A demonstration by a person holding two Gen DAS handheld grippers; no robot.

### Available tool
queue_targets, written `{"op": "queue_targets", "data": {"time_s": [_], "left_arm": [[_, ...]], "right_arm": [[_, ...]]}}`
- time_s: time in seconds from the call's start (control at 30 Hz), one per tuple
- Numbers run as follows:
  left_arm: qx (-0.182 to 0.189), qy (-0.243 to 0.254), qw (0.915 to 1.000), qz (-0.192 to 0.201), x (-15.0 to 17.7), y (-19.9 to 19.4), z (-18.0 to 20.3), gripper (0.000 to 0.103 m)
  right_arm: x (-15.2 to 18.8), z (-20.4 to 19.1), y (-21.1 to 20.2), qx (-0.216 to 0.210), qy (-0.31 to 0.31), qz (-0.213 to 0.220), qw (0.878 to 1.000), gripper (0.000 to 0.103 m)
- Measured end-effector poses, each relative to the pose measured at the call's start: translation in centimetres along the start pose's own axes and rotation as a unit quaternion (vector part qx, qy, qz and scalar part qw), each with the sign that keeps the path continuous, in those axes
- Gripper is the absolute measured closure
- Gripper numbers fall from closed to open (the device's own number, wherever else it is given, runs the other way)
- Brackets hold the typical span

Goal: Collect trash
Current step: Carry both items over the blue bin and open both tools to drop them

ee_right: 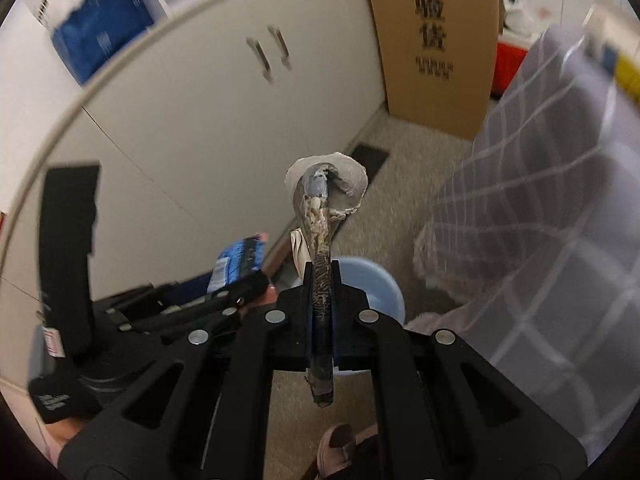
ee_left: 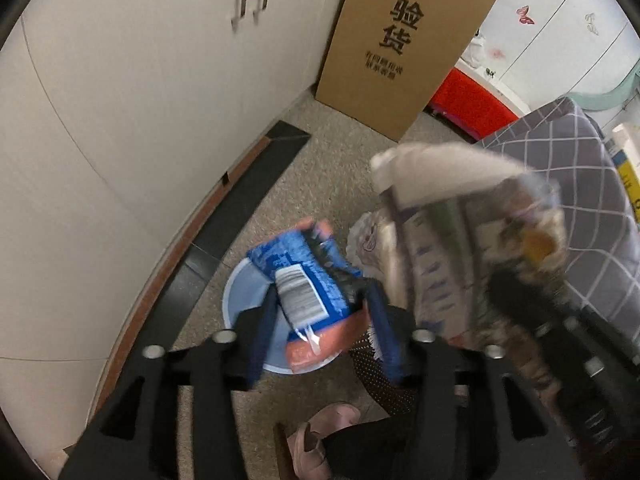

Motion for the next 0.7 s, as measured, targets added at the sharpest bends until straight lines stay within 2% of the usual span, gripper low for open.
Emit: {"op": "queue_targets", "data": {"time_s": [0.03,0.07,0.3,0.7], "left_arm": [[-0.004,-0.005,1.0,-0.005,0.0,0.5,-0.3,0.04],[-0.007,-0.009,0.9999,-0.008,0.1,0.8,-0.7,0.039],[-0.029,-0.023,0.9993,0.001,1.1,0.6,-2.3,0.035],[-0.064,-0.037,0.9968,0.03,0.7,-1.2,-4.7,0.029]], "right_arm": [[0.2,0.3,0.5,0.001,0.004,-0.005,1.0,0.097],[0.3,0.5,0.8,0.001,0.008,-0.009,1.0,0.097],[0.6,0.2,1.7,0.001,0.01,-0.019,1.0,0.096],[0.8,-1.5,2.4,-0.003,-0.011,-0.017,1.0,0.096]]}}
Point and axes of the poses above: each gripper's, at about its wrist camera, not at the fingertips, and y roughly the way its jaws point, z to its right, x to its underside, the point moved 8 cm from there along y, roughly the way its jaws point, and after that the axes turned 11 degrees about -x, right-handed, at the moved point
